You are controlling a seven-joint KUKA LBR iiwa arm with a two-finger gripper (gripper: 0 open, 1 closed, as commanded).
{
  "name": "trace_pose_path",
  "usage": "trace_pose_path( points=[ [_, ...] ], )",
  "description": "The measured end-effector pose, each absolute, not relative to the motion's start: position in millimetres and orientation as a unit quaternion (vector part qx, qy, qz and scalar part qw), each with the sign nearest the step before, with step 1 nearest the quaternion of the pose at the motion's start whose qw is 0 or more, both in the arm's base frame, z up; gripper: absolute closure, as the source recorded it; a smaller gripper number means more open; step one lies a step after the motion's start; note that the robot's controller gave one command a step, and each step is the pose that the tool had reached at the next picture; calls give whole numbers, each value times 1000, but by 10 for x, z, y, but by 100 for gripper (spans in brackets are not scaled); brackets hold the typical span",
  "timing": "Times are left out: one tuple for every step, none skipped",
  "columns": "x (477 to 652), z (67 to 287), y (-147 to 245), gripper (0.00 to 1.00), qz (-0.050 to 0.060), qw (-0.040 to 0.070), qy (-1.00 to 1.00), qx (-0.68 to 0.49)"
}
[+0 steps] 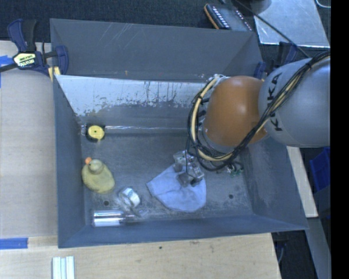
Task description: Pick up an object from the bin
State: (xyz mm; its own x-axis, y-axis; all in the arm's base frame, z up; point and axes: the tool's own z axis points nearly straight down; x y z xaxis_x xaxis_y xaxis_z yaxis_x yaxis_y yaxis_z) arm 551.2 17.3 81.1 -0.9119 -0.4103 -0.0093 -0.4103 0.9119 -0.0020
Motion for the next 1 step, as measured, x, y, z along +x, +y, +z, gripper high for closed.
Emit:
trace_pose_path(
  points=[
    [5493, 1563, 134, 100, 0, 4, 979, -202]
  ],
)
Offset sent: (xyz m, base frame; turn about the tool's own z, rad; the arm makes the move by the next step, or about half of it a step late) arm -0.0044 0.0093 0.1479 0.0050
